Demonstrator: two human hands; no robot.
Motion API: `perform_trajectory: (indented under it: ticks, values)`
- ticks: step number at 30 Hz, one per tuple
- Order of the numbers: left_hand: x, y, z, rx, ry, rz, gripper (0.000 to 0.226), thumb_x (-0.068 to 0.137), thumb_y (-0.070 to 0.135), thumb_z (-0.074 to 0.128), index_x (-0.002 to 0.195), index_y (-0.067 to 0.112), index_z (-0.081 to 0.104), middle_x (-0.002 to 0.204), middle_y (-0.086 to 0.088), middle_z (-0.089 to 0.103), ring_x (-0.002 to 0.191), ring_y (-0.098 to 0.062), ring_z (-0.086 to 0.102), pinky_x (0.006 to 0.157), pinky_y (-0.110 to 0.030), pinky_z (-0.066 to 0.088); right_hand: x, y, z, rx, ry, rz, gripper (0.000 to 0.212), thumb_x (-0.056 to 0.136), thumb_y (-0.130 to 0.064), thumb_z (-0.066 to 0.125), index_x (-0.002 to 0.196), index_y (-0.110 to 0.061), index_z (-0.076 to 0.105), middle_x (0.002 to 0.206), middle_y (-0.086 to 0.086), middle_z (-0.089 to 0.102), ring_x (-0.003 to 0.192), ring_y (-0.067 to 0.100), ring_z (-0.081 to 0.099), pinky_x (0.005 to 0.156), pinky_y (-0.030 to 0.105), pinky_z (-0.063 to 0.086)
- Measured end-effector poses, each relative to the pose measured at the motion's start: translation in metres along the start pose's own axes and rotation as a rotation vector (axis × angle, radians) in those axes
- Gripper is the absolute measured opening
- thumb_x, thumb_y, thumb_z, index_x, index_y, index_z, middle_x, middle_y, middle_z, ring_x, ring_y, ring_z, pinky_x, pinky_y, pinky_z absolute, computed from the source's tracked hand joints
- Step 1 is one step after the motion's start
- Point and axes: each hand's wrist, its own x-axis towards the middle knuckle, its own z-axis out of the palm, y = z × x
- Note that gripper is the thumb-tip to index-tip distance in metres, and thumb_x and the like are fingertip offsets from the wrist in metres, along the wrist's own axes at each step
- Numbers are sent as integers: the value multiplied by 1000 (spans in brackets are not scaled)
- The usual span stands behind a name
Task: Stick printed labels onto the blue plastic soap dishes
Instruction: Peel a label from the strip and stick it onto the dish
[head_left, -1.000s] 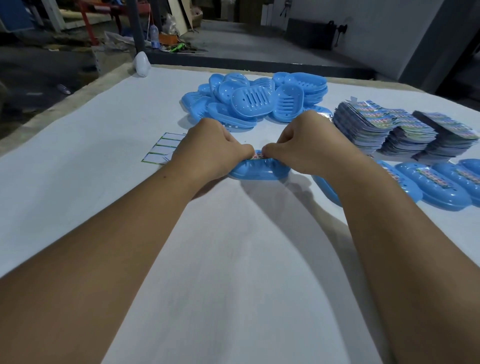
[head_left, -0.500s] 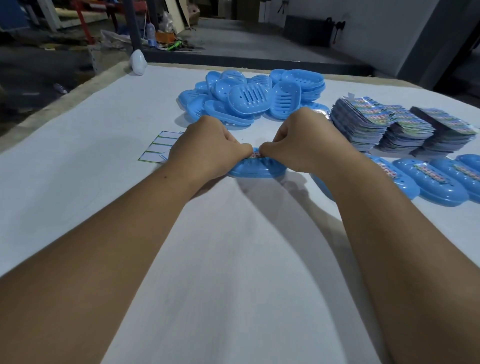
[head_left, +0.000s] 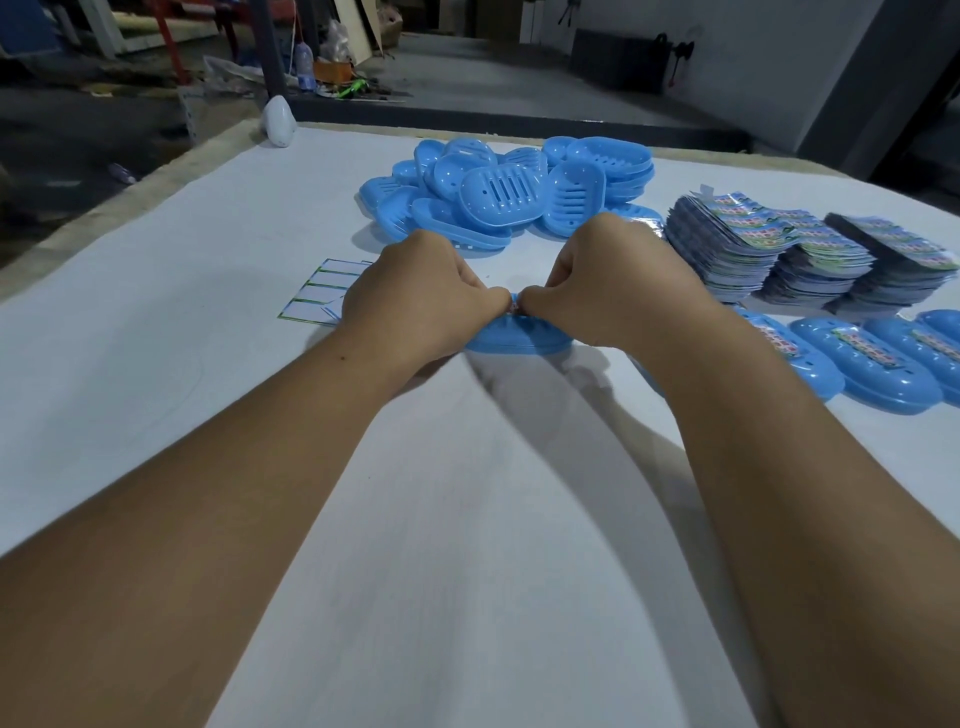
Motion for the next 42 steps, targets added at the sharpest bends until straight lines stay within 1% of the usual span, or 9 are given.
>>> perform_trajectory:
  ticks: [9, 15, 20, 24, 26, 29, 32, 36, 42]
  values:
    - [3, -2, 6, 101, 29, 51, 31, 75, 57, 72, 67, 27, 66, 70, 14, 65, 77, -12, 63, 67, -31, 46, -3, 0, -3, -60, -5, 37, 45, 75, -58, 75, 83, -15, 67, 72, 3, 57, 75, 27, 59, 59, 30, 39]
    - [5, -6, 4, 146, 55, 62, 45, 70, 70, 71, 87, 32, 55, 83, 15, 51, 87, -18, 56, 73, -34, 43, -2, 7, -7, 16, -84, 84, 62, 70, -71, 76, 85, -11, 71, 67, 6, 66, 65, 27, 67, 68, 39, 61]
    - [9, -12, -1, 136, 76, 34, 40, 73, 65, 73, 91, 32, 59, 86, 15, 55, 86, -16, 56, 69, -32, 39, 0, 16, -8, 227, -151, 143, 36, 79, -52, 80, 74, -17, 75, 47, -5, 61, 39, 19, 60, 54, 33, 60]
    - [10, -13, -2, 69, 110, 18, 31, 81, 61, 66, 82, 31, 58, 85, 13, 60, 82, -17, 58, 68, -32, 39, 4, 22, -8, 334, -132, 183, 40, 86, -43, 72, 83, -3, 72, 64, 4, 64, 49, 19, 61, 68, 43, 64]
    - [10, -11, -3, 33, 138, 10, 28, 87, 57, 60, 80, 31, 55, 80, 15, 56, 82, -18, 58, 67, -32, 39, 5, 22, -7, 341, -64, 146, 37, 89, -37, 66, 85, 0, 70, 64, 8, 64, 49, 20, 59, 66, 38, 62]
    - [10, -10, -5, 7, 184, 32, 21, 94, 51, 55, 86, 31, 57, 84, 12, 55, 89, -21, 57, 71, -33, 40, 3, 18, -8, 310, -33, -1, 27, 87, -42, 71, 81, -15, 72, 72, -6, 71, 60, 10, 60, 60, 25, 49]
    - [9, -9, -6, -5, 228, 50, 19, 95, 49, 54, 93, 31, 60, 90, 9, 60, 86, -20, 57, 69, -32, 39, -3, 11, -5, 290, -204, -159, 42, 77, -53, 81, 113, -33, 70, 108, -17, 69, 92, -4, 61, 77, 14, 44]
    - [9, -9, -7, -18, 217, 67, 20, 95, 49, 56, 93, 29, 60, 82, 10, 59, 83, -18, 58, 62, -30, 37, -9, 2, 4, 264, -323, -209, 74, 68, -50, 85, 136, -35, 59, 127, -15, 62, 112, 6, 62, 100, 29, 50]
    - [8, -9, -8, -20, 197, 86, 21, 93, 50, 59, 91, 29, 57, 86, 6, 64, 87, -21, 59, 63, -30, 41, -21, -4, 7, 24, -201, -156, 77, 72, -72, 65, 141, -40, 51, 126, -7, 63, 115, 22, 59, 91, 34, 46]
